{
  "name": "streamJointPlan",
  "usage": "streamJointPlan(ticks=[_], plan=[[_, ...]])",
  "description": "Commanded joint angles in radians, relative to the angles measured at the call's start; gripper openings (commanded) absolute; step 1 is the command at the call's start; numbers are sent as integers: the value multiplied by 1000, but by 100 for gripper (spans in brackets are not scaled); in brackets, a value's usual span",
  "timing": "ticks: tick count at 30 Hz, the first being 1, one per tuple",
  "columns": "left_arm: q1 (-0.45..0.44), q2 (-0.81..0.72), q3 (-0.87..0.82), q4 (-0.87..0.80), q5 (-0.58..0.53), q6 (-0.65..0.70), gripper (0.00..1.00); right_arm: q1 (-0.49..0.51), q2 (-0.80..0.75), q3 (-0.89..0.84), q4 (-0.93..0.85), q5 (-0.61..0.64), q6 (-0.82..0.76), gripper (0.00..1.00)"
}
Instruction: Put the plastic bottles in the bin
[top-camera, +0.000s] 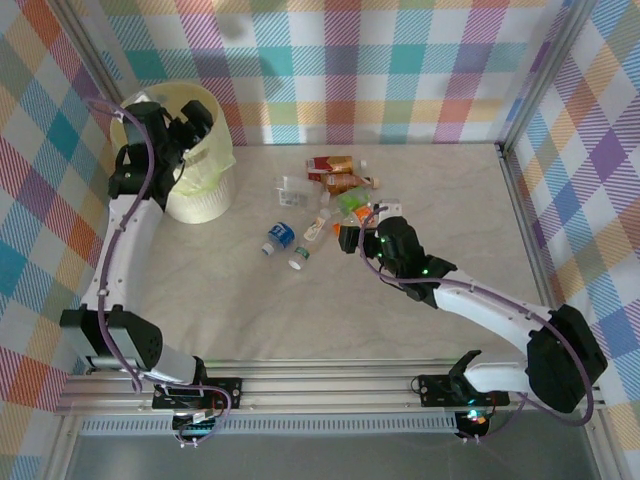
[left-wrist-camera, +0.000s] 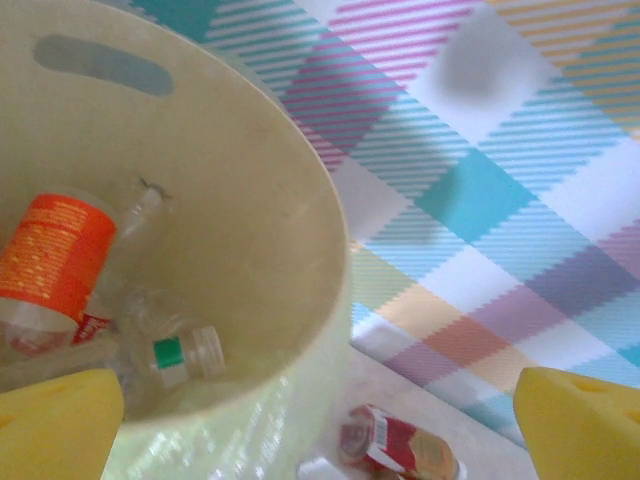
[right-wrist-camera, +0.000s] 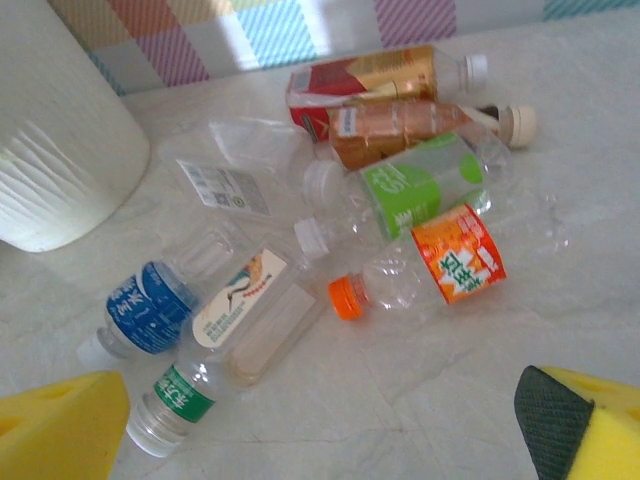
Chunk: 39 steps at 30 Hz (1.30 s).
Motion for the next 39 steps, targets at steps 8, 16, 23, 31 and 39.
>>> streamJointPlan(ticks=[8,16,23,31,39], plan=[[-240,-125,-186,68,2,73,100,-9,94,43,-69,0,230,100],[-293,-180,-355,60,-22,18,100,-3,246,88,-32,-176,431,100],[-293,-204,-481,-3,-41,-19,100,71,401,211,-34,-222,417,100],[-293,-217,-525,-38,-123,-29,100,188,557,334,-92,-42,520,99],[-293,-203,-533,-43,-145,-26,100,248,741,563,-334,127,606,97]])
